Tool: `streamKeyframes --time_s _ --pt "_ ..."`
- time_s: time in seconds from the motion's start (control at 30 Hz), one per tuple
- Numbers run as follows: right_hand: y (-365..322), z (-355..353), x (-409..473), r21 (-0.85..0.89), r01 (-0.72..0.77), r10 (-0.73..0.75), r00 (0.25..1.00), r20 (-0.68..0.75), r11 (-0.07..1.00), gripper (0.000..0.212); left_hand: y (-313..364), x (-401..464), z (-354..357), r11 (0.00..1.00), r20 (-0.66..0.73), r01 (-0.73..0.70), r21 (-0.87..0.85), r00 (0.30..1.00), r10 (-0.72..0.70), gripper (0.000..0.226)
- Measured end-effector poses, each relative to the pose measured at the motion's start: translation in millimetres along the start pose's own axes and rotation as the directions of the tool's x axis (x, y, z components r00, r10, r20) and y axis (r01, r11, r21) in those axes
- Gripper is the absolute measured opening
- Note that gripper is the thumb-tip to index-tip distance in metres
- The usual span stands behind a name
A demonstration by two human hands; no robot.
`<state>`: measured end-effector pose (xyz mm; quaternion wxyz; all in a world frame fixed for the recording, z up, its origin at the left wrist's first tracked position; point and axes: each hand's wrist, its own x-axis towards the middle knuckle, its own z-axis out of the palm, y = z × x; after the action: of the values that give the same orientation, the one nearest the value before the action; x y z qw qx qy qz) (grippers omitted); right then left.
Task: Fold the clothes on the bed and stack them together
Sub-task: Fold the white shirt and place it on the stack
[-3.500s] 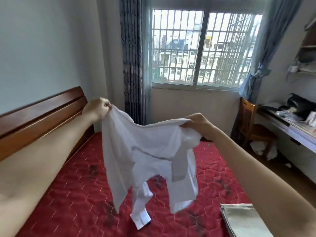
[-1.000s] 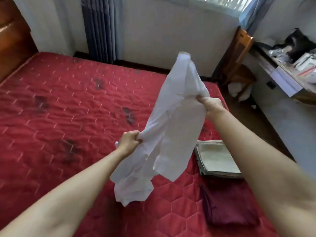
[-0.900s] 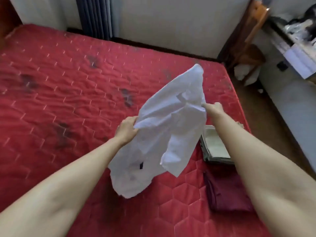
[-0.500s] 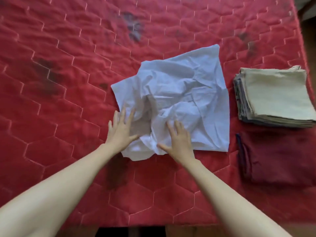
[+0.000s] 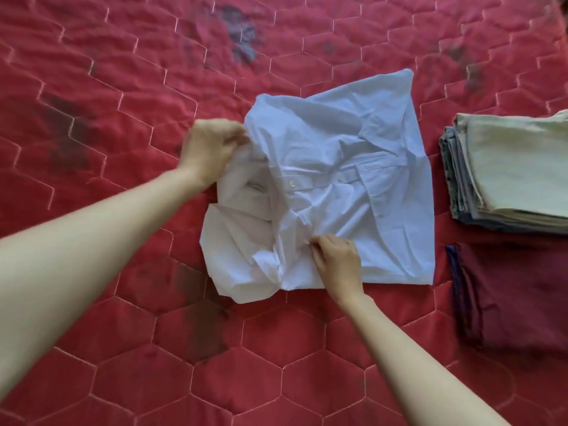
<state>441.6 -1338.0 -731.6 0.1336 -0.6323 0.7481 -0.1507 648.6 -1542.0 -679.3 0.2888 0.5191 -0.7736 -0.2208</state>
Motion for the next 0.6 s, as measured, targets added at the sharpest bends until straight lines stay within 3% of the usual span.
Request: streamKeyframes --time_s 0.17,0.27,0.4,0.5,0.6 --pt "2.4 -12.2 -55.5 0.038 -0.042 0.042 0.999 0.017 0.998 0.013 20.6 64.3 -44.7 0.996 0.021 -0.084 0.032 0.996 0.083 0.022" --pt "-4.6 -14.2 -91.4 0.058 -0.085 0.083 0.996 0.044 0.995 0.015 43.4 92.9 -37.7 0.976 0.043 -0.16 0.146 0.987 0.155 0.024" --pt "-21.9 -19.2 -100.8 0.08 -0.046 0.042 0.998 0.041 0.996 0.016 73.8 100.4 2.0 0.918 0.25 -0.324 0.23 0.931 0.265 0.032" --pt "-32.3 -33.9 -68.8 0.138 -0.093 0.097 0.995 -0.023 0.986 0.036 75.0 86.5 28.7 0.912 0.312 -0.213 0.349 0.945 0.102 0.065" --pt "-46.5 -52.6 -12.4 0.133 0.011 0.012 0.986 -0.165 0.991 0.039 55.0 54.0 39.7 0.968 0.242 0.022 0.25 0.967 -0.084 0.07"
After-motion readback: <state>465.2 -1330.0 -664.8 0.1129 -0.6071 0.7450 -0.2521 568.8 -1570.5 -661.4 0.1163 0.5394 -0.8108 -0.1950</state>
